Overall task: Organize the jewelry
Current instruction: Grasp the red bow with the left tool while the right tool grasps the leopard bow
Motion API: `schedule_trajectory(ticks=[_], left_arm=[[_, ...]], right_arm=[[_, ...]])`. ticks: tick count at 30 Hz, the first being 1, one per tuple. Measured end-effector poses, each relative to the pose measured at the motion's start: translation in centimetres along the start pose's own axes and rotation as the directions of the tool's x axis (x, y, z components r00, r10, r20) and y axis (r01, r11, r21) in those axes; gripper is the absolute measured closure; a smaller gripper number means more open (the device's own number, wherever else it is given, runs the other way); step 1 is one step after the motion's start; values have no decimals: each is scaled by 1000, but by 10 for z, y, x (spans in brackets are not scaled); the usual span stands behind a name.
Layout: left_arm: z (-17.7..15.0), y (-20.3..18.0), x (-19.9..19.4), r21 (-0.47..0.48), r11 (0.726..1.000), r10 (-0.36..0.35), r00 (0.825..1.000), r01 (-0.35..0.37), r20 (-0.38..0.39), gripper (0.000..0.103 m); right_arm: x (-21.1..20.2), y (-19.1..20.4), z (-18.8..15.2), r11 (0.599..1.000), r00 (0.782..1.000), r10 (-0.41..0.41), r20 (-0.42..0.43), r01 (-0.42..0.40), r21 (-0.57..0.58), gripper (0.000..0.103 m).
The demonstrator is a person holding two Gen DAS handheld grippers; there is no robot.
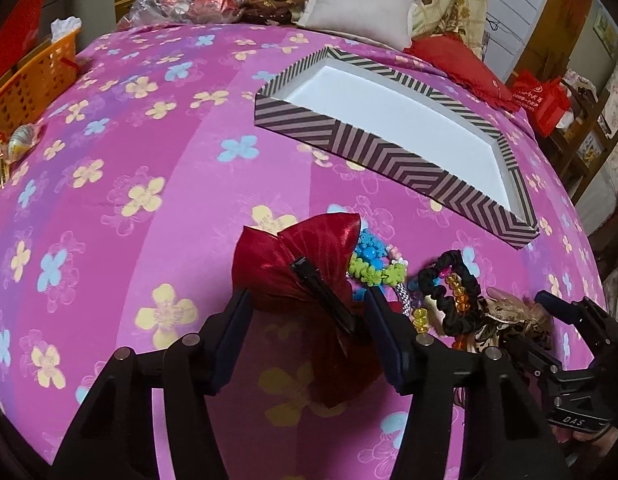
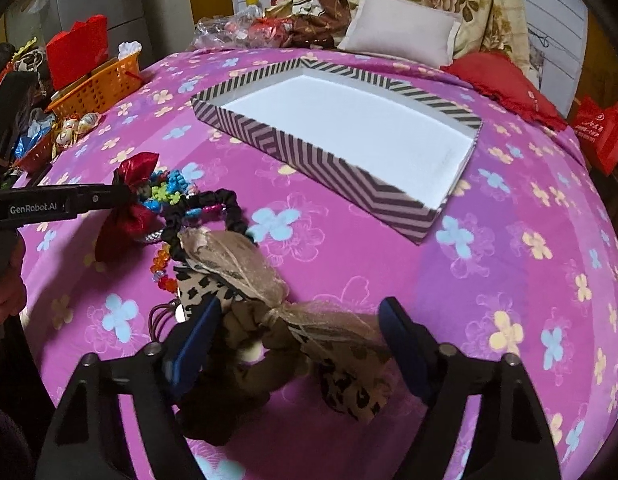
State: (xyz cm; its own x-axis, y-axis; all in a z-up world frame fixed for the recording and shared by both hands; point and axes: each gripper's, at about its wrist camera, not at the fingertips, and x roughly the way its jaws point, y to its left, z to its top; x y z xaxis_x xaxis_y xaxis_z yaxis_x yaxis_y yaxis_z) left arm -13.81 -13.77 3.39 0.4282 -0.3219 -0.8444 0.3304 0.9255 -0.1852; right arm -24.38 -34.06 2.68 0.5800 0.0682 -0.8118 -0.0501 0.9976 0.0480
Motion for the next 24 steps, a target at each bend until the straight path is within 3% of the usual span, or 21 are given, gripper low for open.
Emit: schedule_trajectory(ticks=[2,4,6,9,16,24], left_arm=[[0,-1,2,0,1000,1,1000,-1,-6,74],[-1,-2,4,5,1000,2,1000,-2,-7,80],[-2,-3,6,17,1000,-2,1000,2,-12,102],[-4,-3,2,28,1000,-8,1000,8,3,103],[-6,11,-26,-1,998,-67,997,67,42,103],[0,12,-46,12,999,-42,995,41,86,103]], right_arm=[[2,1,-1,1000,1000,22,3,-22,8,31],[3,2,-3,999,999,47,6,-47,15,48],[4,3,-5,998,998,63,6,-63,19,61],[1,6,-8,998,997,69,19,-69,16,71],[-30,11,-6,994,990,102,99,-106,37,73],[-51,11,3,992,983,106,149,-115,54,73]])
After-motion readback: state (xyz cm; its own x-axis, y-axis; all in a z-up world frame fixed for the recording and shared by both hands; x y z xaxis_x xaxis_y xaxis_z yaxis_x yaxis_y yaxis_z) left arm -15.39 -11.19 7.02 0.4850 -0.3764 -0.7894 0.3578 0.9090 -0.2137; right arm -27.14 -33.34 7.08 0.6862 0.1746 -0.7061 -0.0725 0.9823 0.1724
